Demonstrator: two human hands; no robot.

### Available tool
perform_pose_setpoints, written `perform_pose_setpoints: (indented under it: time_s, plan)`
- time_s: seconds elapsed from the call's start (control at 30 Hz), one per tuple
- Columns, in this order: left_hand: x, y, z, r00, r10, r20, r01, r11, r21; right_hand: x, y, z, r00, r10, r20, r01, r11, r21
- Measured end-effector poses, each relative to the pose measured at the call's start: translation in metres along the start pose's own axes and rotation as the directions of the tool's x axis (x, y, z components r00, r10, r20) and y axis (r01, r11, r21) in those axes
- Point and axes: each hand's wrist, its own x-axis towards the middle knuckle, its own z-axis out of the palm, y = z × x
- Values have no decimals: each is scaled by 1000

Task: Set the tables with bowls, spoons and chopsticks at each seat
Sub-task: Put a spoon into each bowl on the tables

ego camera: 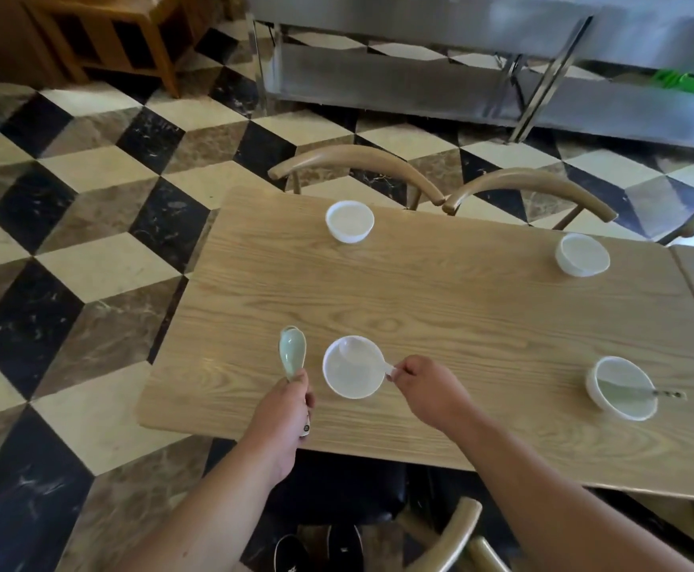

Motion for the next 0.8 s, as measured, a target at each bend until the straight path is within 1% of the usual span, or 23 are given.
perform_pose_setpoints:
  time_s: [0.1,0.23,0.37,0.43,0.5,0.53,0.57,0.6,0.63,0.7,0.77,0.8]
  plan:
    - [3,-2,0,1000,-17,4,17,1000,-13,21,6,-2,999,27,39,-21,991,-136]
    - [7,2,-1,999,-34,2,34,999,-29,49,3,1,996,33,79,-15,975,-222]
    - [8,10,-3,999,-49,18,50,998,-28,64,-1,7,993,75,88,-51,968,-246]
    - [7,17,-7,998,-55,35,57,997,-49,64,0,9,996,75,38,-61,957,-285]
    - [6,28,-14,997,-53,48,56,996,-74,56,-4,10,995,34,-89,-62,941,-332]
    - [5,35,-19,998,-43,54,48,995,-88,48,-12,11,986,-8,-166,-45,948,-314]
    - [5,44,-26,998,-29,57,34,995,-97,40,-24,14,972,-48,-228,-13,966,-259]
    - [5,51,-32,998,-13,58,19,995,-96,30,-40,20,966,-67,-252,21,983,-181]
    - [5,60,-42,998,12,60,-6,996,-86,21,-60,30,974,-80,-211,60,993,-99]
    - [7,75,-70,995,69,73,-67,997,-36,3,-108,61,993,-113,31,110,990,84]
    - [9,89,-105,988,108,112,-109,994,1,-17,-159,99,947,-174,269,113,967,228]
    - [10,97,-129,981,130,143,-131,991,-6,-28,-189,118,920,-224,323,141,955,260]
